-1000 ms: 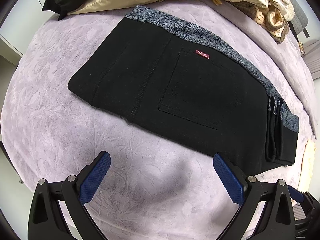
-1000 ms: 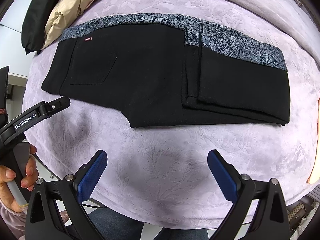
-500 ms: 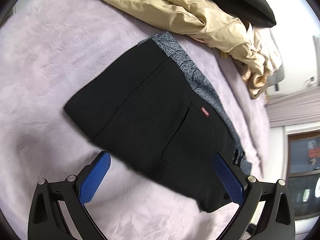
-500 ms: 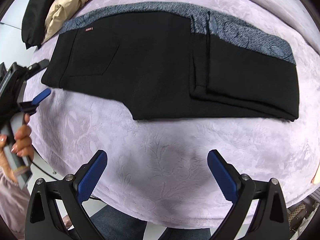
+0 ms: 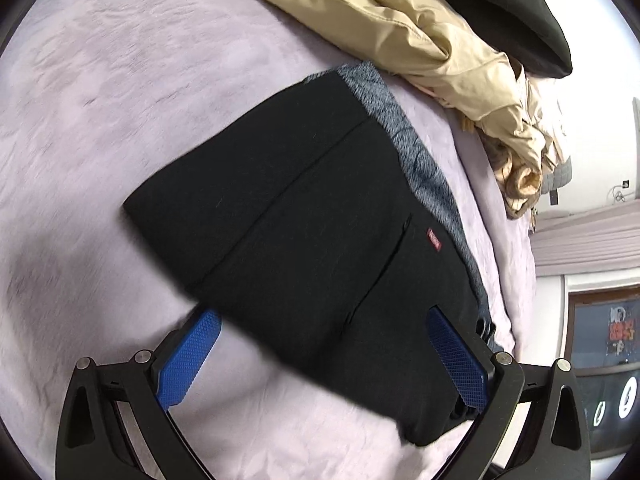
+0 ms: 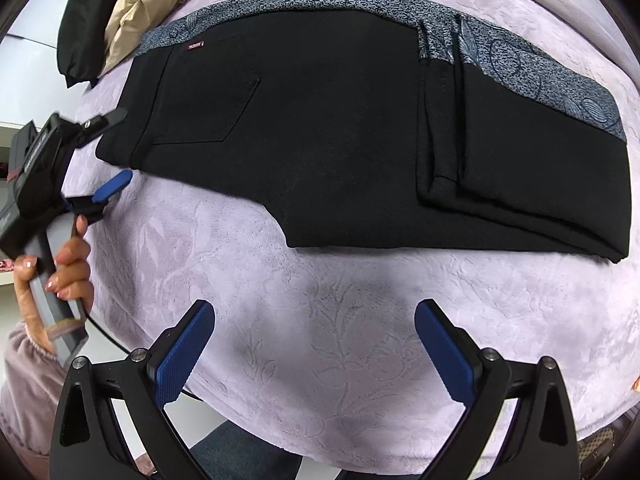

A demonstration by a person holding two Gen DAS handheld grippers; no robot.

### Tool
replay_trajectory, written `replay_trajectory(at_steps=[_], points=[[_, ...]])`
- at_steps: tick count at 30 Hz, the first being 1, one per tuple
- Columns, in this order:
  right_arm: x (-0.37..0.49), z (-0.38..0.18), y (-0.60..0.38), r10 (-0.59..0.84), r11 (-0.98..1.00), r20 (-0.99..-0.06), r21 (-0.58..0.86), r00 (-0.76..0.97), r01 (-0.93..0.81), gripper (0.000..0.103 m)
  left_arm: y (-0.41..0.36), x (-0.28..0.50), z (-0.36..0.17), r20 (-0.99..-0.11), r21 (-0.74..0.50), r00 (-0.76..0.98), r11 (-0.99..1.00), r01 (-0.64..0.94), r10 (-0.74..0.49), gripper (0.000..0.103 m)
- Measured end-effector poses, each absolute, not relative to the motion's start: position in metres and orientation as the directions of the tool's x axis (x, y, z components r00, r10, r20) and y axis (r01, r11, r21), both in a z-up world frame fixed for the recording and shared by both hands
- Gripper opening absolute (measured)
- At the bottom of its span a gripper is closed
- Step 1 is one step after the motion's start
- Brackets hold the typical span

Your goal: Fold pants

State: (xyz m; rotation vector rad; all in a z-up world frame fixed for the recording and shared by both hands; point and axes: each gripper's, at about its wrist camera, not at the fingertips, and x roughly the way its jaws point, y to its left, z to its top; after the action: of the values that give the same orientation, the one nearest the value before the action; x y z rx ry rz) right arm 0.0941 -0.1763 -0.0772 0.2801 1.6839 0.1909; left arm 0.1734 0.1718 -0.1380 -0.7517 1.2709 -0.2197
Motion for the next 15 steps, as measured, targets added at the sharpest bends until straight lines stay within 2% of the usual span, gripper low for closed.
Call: replay_trajectory(at_steps=[6,7,8,9,12,15], points=[[0.106,-0.075,-0.174,0.315,0.949,-0.945,0.311,-0.091,0.059,0.101,0.16,0.187,-0.15,-0.82,-0.564,0.309,0.769,-0.3,-0.481,0.1],[0.11,-0.07,-0.176,0.318,0.948,-0.945,0.315,-0.081,0.054,0.101,0.159,0.187,-0.147,-0.826,-0.553,0.32,0.775,-0.305,-0.464,0.093],[0.116,-0.063,-0.177,0.323,0.946,-0.944,0.32,-0.062,0.048,0.101,0.156,0.187,-0.142,-0.841,-0.524,0.332,0.795,-0.306,-0.427,0.071],[0.122,-0.053,-0.18,0.329,0.944,-0.944,0.327,-0.035,0.04,0.101,0.152,0.189,-0.137,-0.87,-0.467,0.321,0.832,-0.299,-0.373,0.054],[0.141,-0.019,-0.193,0.353,0.934,-0.935,0.355,0.043,0.035,0.101,0.139,0.187,-0.122,-0.902,-0.351,0.34,0.91,-0.221,-0.265,0.039],[0.161,0.017,-0.208,0.391,0.916,-0.911,0.398,0.131,0.037,0.101,0.116,0.178,-0.098,-0.903,-0.195,0.405,0.977,-0.084,-0.146,0.037]])
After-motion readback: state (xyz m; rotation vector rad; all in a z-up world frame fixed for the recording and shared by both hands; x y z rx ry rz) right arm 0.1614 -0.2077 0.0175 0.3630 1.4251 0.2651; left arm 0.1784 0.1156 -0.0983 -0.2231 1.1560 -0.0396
